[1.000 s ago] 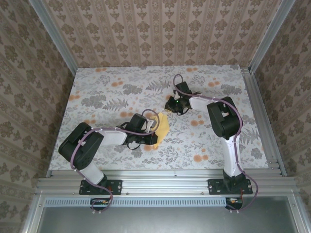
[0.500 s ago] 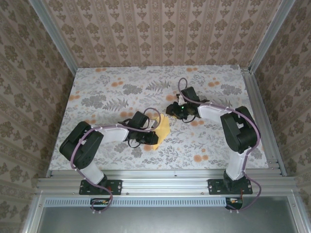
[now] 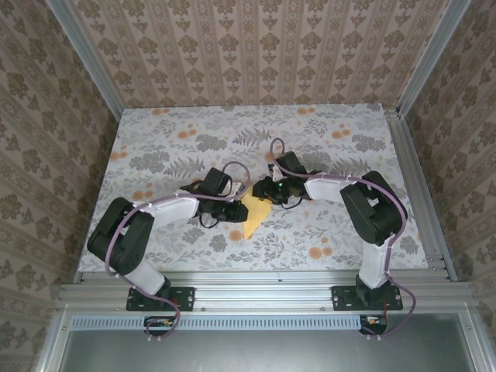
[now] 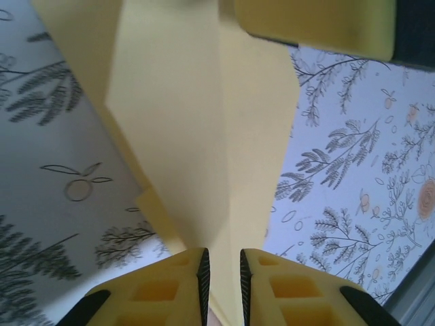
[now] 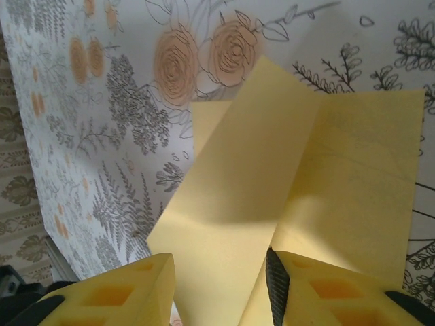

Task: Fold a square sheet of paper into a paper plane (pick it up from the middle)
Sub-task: Turn over the paper at the center of the table.

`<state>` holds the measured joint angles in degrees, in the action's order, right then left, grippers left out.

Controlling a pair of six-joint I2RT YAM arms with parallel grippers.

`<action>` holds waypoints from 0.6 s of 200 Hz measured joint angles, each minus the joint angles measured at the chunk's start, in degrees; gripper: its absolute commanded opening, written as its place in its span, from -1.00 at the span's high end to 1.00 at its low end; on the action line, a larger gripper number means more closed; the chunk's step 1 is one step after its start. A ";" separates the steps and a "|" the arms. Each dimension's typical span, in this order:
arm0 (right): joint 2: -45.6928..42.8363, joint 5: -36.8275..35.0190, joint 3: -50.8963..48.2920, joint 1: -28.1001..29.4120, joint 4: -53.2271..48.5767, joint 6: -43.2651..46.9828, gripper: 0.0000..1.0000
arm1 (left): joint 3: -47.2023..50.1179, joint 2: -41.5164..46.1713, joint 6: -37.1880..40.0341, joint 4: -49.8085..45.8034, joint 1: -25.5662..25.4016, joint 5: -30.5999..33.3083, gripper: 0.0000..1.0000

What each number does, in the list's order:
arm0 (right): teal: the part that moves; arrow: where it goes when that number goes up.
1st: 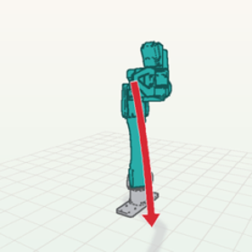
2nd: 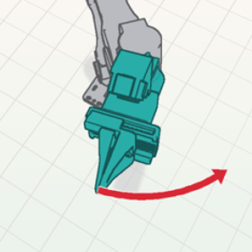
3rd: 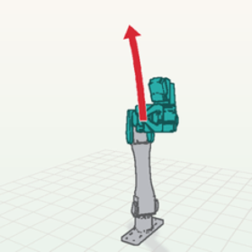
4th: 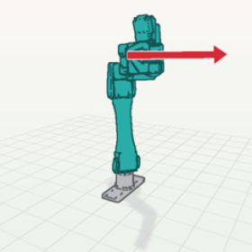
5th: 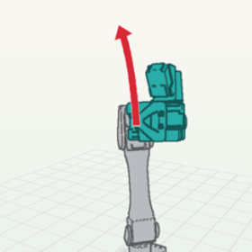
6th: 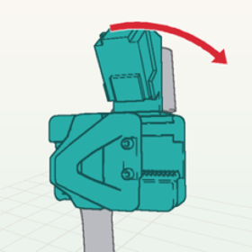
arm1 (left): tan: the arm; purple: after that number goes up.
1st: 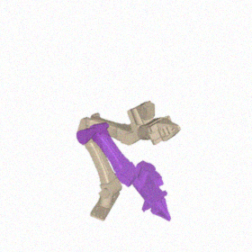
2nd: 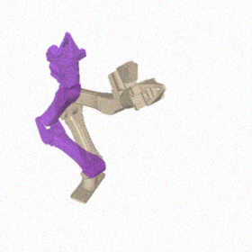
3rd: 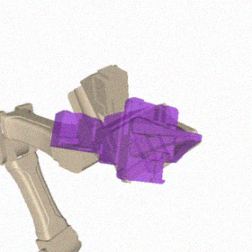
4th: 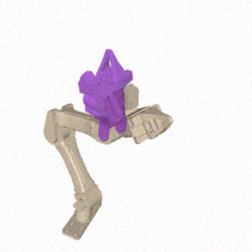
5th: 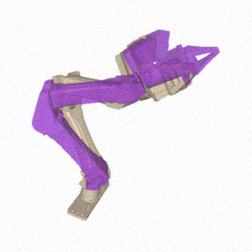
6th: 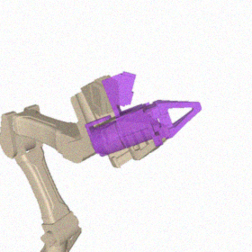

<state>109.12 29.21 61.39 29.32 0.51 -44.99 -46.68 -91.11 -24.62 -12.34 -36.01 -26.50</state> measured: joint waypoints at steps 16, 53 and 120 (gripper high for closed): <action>0.90 -0.04 0.07 0.26 -0.02 0.02 0.10 | 0.00 0.00 0.31 0.00 0.92 -0.07 0.53; 2.62 -0.04 0.87 0.66 0.09 -0.15 0.09 | 0.00 -0.33 0.94 0.11 2.01 -0.68 0.51; 3.69 1.77 1.53 1.64 2.80 -1.77 0.12 | 0.00 -2.29 1.84 0.37 3.91 -1.81 0.51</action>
<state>112.81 30.98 62.92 30.96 3.31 -46.76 -46.68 -93.41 -22.79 -11.97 -32.10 -28.32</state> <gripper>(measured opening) 0.446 0.246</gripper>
